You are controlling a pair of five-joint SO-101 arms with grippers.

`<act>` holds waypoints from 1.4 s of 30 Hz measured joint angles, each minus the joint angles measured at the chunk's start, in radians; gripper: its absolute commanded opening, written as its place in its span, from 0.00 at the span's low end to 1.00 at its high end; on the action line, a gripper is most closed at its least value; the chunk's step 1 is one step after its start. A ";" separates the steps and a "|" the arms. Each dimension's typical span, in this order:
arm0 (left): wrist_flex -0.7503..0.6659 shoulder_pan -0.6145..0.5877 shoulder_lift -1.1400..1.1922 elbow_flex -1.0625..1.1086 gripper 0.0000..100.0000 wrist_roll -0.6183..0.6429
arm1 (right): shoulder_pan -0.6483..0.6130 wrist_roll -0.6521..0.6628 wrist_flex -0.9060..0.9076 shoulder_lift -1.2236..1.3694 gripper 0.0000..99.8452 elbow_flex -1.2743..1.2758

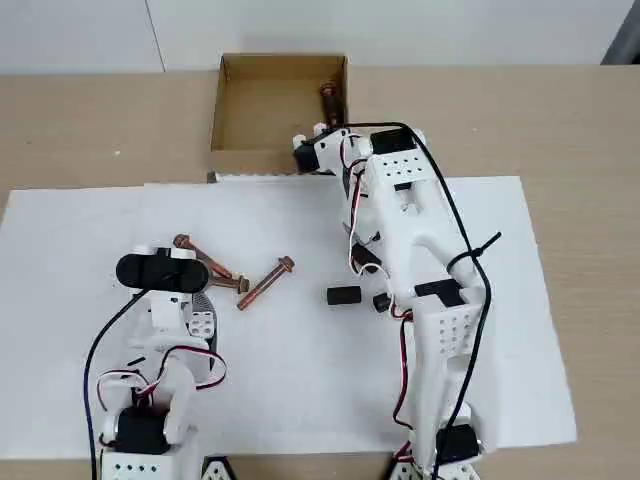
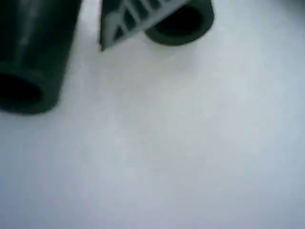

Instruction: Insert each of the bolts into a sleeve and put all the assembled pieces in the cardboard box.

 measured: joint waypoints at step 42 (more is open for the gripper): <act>0.112 0.000 0.000 -0.172 0.01 -0.123 | 0.005 -0.183 0.153 -0.789 0.00 0.413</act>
